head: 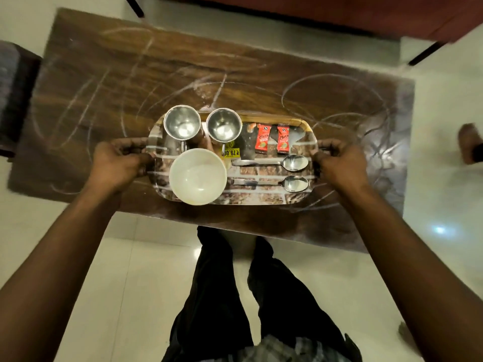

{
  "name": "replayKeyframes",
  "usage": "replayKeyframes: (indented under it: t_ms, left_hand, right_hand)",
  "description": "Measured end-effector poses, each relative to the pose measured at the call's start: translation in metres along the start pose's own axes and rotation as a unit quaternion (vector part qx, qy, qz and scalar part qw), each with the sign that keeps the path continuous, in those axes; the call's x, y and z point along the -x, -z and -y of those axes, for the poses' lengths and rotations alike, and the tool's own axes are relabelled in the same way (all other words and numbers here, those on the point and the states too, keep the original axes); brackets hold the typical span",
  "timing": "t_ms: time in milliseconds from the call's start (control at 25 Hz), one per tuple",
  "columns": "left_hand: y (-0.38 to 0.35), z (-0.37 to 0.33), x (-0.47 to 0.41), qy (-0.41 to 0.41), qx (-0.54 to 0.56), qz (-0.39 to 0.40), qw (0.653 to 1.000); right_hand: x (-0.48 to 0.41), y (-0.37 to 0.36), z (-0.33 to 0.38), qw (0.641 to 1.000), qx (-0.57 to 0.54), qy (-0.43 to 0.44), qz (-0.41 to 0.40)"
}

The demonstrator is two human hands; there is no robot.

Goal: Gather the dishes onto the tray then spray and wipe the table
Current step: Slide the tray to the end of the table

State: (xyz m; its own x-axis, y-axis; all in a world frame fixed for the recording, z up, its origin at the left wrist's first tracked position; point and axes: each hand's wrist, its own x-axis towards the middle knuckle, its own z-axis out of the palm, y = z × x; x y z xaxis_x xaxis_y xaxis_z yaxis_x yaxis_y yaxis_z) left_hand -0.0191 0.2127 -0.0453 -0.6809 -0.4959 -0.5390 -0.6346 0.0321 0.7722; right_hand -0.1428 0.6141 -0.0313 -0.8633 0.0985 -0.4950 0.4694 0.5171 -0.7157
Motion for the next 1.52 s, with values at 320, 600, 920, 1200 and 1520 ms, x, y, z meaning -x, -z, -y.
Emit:
replayKeyframes:
  t_ms: [320,600,920,1200,1520]
  left_hand:
    - [0.081,-0.076,0.123,-0.025,0.099,-0.084,0.991]
    - [0.153,-0.09,0.145,-0.034,0.132,-0.11,0.985]
    - [0.235,-0.066,0.103,-0.009,0.163,-0.142,0.976]
    - [0.277,-0.034,0.045,0.048,0.207,-0.178,0.961]
    - [0.282,0.021,-0.025,0.134,0.278,-0.205,0.929]
  right_hand:
    - [0.066,0.037,0.131,0.991,0.003,0.111,0.072]
    - [0.088,-0.002,0.212,0.982,0.03,0.154,0.102]
    - [0.064,-0.12,0.278,0.979,0.076,0.151,0.112]
    - [0.013,-0.236,0.336,0.96,0.138,0.18,0.167]
    - [-0.052,-0.374,0.392,0.928,0.195,0.226,0.223]
